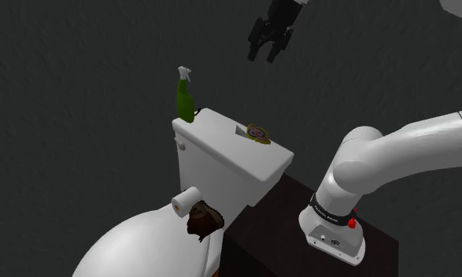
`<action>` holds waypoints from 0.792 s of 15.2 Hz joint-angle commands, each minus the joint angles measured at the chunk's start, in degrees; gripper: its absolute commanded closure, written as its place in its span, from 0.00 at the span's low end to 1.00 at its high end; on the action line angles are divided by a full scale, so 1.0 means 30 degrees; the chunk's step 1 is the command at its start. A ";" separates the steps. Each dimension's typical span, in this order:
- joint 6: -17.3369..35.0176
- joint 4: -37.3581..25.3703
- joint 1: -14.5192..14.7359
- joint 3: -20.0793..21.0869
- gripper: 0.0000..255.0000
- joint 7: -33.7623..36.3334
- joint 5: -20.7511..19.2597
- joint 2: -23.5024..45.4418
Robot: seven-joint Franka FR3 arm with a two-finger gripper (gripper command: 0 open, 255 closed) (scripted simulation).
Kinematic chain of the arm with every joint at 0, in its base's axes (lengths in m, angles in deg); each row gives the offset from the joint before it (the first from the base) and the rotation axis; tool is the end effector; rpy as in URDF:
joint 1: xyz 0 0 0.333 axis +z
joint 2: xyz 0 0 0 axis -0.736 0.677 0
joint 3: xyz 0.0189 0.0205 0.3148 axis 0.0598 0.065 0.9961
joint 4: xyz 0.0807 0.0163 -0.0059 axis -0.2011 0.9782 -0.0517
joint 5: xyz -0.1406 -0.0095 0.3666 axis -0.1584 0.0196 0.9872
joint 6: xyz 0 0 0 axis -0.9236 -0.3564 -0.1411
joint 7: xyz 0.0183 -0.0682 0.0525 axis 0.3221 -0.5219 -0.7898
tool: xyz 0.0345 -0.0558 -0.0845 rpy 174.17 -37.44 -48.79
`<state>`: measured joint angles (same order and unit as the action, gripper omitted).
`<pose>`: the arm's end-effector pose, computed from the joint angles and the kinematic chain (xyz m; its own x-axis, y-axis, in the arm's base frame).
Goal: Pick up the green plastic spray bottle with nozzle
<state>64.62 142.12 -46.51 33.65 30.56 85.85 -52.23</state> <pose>0.3065 -0.0048 0.6628 0.9511 -0.1960 0.2388 -0.1622 -0.9747 -0.1538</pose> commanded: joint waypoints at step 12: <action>0.8060 0.1659 0.0079 0.0707 0.00 -0.0525 -0.0640 0.4951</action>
<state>86.33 147.04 -46.22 35.74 29.29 84.19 -39.24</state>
